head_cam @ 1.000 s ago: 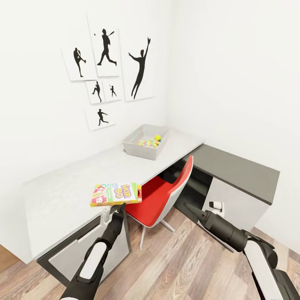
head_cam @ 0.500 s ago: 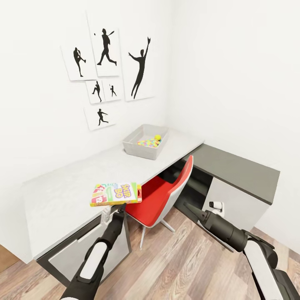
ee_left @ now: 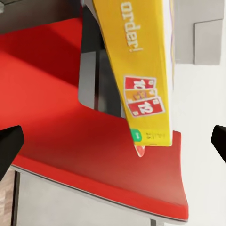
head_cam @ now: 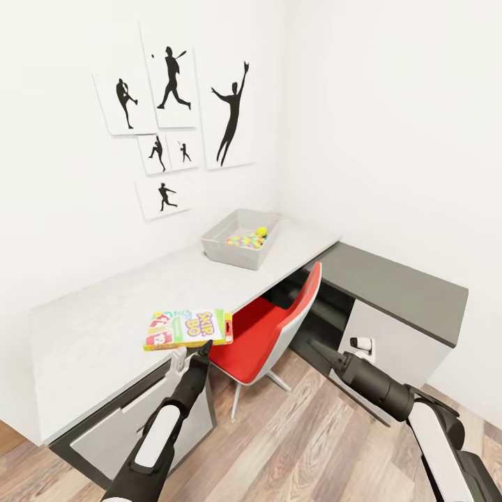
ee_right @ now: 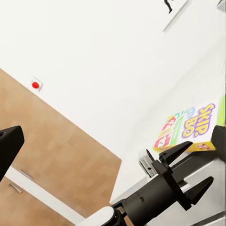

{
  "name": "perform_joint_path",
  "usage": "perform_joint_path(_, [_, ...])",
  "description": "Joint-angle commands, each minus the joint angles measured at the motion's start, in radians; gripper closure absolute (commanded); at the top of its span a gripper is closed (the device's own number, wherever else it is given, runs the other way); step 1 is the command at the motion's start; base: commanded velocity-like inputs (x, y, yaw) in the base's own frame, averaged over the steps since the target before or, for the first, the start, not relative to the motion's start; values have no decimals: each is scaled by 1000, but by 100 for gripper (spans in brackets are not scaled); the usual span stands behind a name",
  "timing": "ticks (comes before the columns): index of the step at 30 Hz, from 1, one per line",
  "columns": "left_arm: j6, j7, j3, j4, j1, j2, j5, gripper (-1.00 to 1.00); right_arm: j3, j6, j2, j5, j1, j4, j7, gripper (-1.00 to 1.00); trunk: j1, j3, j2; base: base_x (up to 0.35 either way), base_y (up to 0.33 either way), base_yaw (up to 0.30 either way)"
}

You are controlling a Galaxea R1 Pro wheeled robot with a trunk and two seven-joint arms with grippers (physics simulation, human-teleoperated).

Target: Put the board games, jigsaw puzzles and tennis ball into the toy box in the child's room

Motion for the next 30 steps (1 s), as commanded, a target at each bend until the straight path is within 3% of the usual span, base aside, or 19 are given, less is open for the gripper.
perform_joint_path(1, [10, -5, 4, 0, -1, -1, 10, -100, -1, 6, 0, -4, -1, 0, 1, -100, 0, -1, 0, 54, -51, 0])
perform_joint_path(30, [9, -5, -7, 0, -1, -1, 10, -100, -1, 6, 0, -3, -1, 0, 1, -100, 0, -1, 0, 62, -5, 0])
